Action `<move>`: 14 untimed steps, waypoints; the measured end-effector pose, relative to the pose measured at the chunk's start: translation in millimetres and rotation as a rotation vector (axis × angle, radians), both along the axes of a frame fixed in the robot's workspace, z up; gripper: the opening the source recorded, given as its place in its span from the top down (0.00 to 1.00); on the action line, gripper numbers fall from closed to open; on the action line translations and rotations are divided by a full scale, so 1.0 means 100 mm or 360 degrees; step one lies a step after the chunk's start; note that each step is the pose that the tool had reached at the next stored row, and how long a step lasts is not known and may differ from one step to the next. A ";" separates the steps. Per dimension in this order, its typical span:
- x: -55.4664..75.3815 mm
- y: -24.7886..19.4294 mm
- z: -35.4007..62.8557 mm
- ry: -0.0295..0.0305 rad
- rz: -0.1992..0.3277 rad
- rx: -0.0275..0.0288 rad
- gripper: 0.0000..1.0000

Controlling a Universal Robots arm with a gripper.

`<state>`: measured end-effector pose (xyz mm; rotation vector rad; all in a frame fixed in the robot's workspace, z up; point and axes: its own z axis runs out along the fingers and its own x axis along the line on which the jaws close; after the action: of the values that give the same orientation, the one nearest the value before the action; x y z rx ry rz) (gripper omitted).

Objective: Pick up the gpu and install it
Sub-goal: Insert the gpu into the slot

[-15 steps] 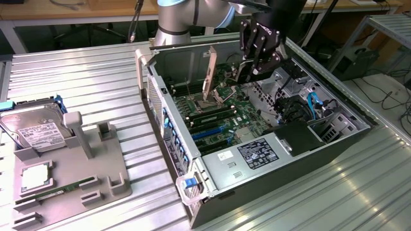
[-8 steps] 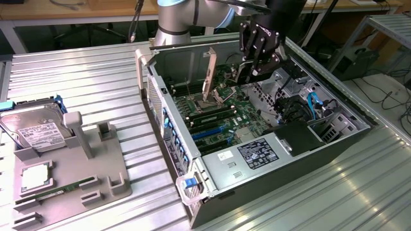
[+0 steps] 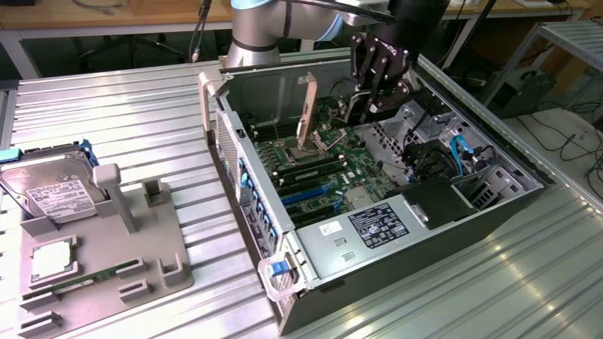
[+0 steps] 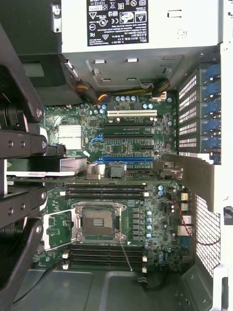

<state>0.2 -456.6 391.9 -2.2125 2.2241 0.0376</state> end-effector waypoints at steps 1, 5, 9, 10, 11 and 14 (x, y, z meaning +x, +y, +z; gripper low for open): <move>0.00 0.000 -0.006 0.00000 0.0000 -0.00001 0.72; 0.00 0.000 -0.022 0.00000 0.0000 0.00001 0.72; 0.00 0.000 -0.033 0.00000 0.0000 -0.00001 0.72; 0.00 0.000 -0.036 0.00000 0.0000 0.00000 0.72; 0.00 0.000 -0.040 0.00000 0.0000 0.00000 0.72; 0.00 0.000 -0.050 0.00000 0.0000 0.00000 0.72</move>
<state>0.2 -456.6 386.9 -2.2125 2.2241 0.0376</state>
